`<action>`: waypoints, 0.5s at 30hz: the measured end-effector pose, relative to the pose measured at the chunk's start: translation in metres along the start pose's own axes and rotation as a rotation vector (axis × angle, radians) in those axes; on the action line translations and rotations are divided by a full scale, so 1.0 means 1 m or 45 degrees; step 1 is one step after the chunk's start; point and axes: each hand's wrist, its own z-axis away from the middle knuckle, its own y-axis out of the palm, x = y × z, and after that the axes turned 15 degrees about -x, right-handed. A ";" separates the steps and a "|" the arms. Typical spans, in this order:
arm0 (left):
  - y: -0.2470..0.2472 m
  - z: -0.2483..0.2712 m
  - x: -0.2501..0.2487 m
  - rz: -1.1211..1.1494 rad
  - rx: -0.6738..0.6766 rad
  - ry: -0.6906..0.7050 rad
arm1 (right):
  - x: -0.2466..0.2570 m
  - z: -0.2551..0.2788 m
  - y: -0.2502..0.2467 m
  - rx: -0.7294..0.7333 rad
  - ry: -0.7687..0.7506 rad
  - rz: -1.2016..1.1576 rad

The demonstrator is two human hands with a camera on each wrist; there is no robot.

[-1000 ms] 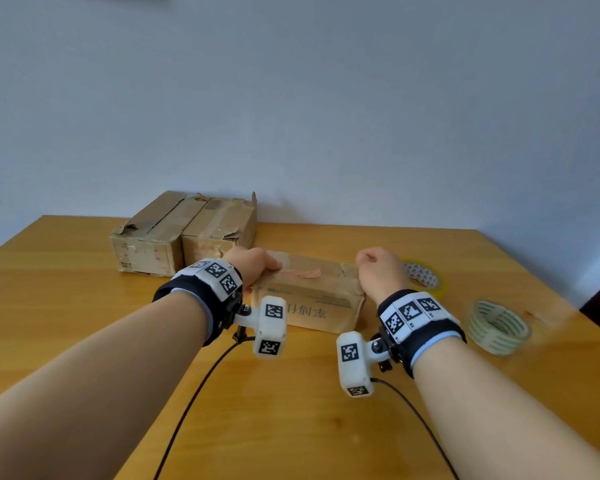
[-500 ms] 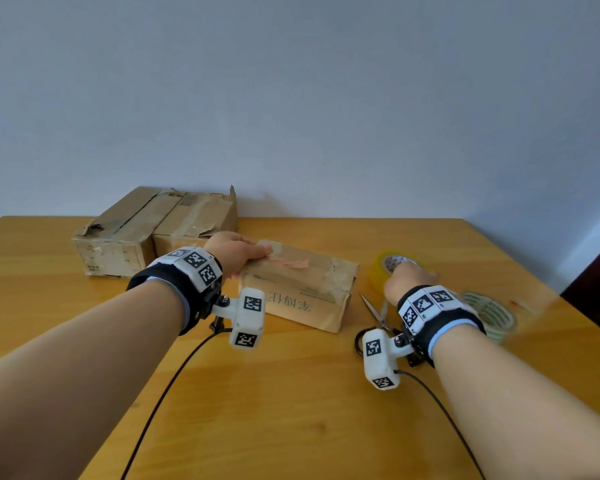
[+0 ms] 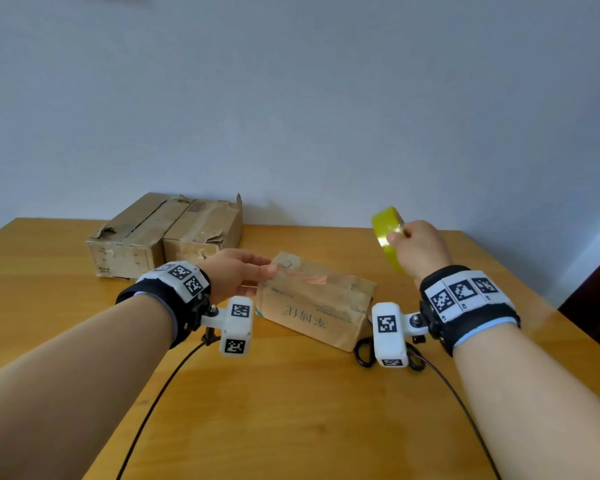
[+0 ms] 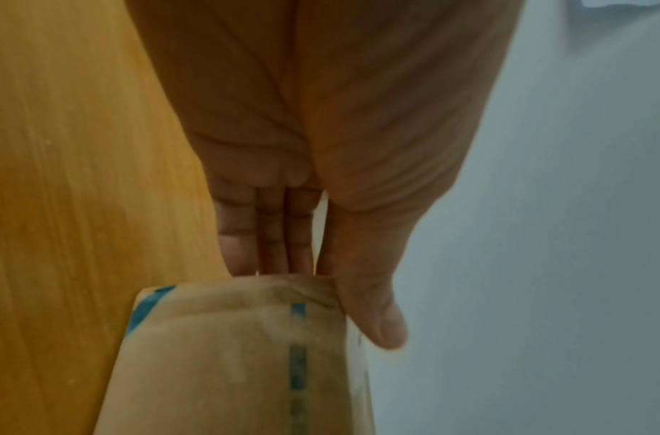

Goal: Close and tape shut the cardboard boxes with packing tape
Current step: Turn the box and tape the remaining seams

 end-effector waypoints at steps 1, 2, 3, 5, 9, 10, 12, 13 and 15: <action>0.001 0.000 -0.002 -0.004 -0.048 0.013 | 0.010 0.003 -0.005 0.014 -0.054 -0.107; 0.002 -0.002 -0.005 -0.014 -0.128 0.041 | 0.021 0.007 -0.008 0.040 -0.100 -0.211; 0.002 -0.003 -0.009 -0.026 -0.225 0.081 | 0.033 0.013 -0.012 0.086 -0.130 -0.304; 0.000 -0.003 -0.020 -0.051 -0.418 0.198 | 0.053 0.025 -0.018 0.208 -0.179 -0.455; -0.003 0.015 -0.052 0.065 -0.405 0.460 | 0.085 0.048 -0.027 0.447 -0.279 -0.480; -0.005 0.021 -0.059 0.073 -0.367 0.516 | 0.090 0.053 -0.028 0.478 -0.296 -0.462; -0.008 0.032 -0.073 0.060 -0.281 0.596 | 0.099 0.060 -0.029 0.535 -0.331 -0.409; -0.009 0.038 -0.079 0.049 -0.222 0.614 | 0.103 0.062 -0.029 0.556 -0.346 -0.379; -0.009 0.048 -0.087 -0.023 -0.140 0.615 | 0.108 0.067 -0.029 0.598 -0.387 -0.321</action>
